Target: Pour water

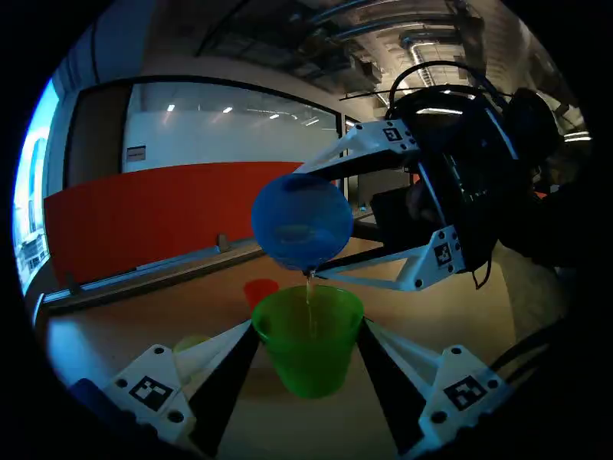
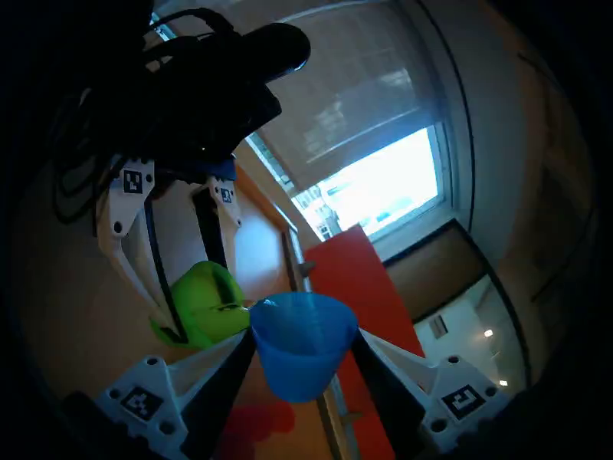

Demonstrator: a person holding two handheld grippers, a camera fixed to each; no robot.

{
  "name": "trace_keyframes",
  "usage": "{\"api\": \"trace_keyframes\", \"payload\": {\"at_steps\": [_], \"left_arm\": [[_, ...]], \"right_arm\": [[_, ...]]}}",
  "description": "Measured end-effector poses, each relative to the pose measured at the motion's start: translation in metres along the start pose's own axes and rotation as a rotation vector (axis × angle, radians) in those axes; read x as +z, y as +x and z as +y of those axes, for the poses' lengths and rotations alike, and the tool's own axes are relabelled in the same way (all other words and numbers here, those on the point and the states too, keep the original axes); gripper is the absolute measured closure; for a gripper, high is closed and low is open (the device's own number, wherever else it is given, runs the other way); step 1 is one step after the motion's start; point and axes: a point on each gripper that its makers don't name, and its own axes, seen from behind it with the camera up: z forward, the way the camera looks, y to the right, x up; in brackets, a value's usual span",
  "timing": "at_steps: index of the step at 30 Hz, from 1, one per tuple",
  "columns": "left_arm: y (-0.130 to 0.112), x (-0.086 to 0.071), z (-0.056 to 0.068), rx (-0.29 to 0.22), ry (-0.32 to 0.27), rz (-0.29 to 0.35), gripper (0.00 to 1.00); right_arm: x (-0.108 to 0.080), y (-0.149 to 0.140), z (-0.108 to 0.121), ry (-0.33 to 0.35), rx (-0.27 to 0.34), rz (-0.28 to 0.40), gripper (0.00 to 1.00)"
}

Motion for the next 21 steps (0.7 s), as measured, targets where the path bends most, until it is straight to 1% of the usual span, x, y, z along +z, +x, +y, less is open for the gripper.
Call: {"api": "trace_keyframes", "payload": {"at_steps": [15, 21], "left_arm": [[0.0001, 0.0014, 0.002, 0.005, -0.005, -0.003, 0.13], [-0.0001, 0.0016, 0.0024, 0.006, -0.006, -0.004, 0.13]], "right_arm": [[-0.0018, -0.0011, 0.0053, -0.003, -0.045, -0.006, 0.1], [-0.0027, -0.0026, 0.0061, -0.004, -0.051, -0.009, 0.1]]}}
